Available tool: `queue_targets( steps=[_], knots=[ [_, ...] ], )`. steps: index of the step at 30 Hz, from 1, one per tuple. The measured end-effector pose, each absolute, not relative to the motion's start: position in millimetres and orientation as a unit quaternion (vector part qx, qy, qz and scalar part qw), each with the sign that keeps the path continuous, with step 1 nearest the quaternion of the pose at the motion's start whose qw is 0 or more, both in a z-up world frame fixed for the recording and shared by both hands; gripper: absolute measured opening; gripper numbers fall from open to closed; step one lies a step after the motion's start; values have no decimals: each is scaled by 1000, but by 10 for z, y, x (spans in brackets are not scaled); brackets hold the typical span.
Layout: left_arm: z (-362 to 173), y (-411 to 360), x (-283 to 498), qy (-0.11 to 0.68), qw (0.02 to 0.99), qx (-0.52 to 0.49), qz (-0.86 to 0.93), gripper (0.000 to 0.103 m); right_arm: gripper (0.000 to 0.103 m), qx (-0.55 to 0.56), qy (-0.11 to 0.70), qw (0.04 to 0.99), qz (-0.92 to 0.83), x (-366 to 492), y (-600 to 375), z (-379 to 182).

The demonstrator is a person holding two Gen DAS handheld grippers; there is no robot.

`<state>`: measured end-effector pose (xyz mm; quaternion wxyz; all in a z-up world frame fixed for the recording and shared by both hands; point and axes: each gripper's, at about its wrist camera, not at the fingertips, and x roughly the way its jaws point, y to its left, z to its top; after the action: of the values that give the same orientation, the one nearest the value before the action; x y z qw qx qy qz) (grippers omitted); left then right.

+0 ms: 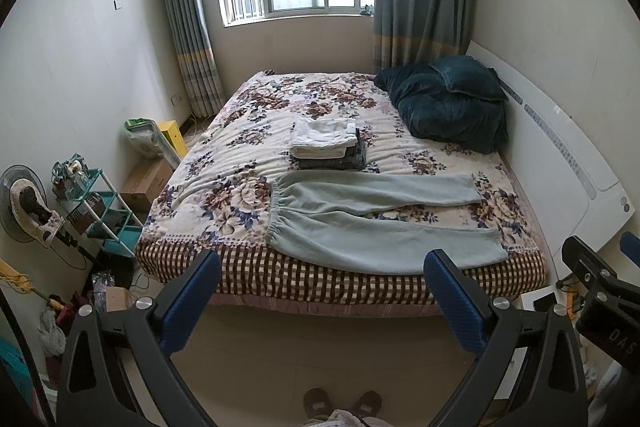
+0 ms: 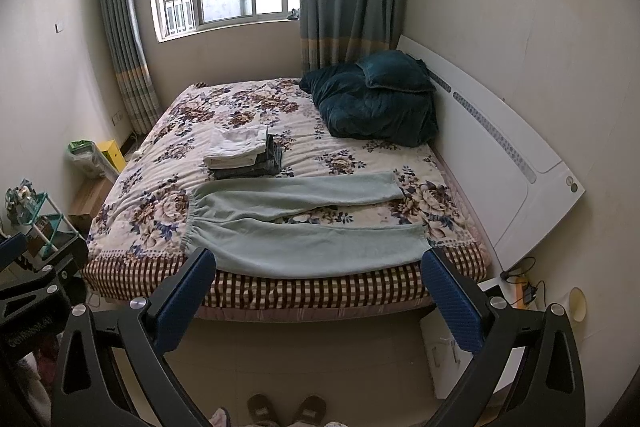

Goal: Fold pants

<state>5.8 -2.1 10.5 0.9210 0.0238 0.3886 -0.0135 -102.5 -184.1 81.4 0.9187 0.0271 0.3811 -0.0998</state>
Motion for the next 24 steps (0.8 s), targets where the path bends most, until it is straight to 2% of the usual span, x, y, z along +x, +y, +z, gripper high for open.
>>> queue_targets(
  steps=[24],
  knots=[
    [-23,-86,178,384,923,15,3,103,103,43,376,919,-106,-923,-2009,653]
  ],
)
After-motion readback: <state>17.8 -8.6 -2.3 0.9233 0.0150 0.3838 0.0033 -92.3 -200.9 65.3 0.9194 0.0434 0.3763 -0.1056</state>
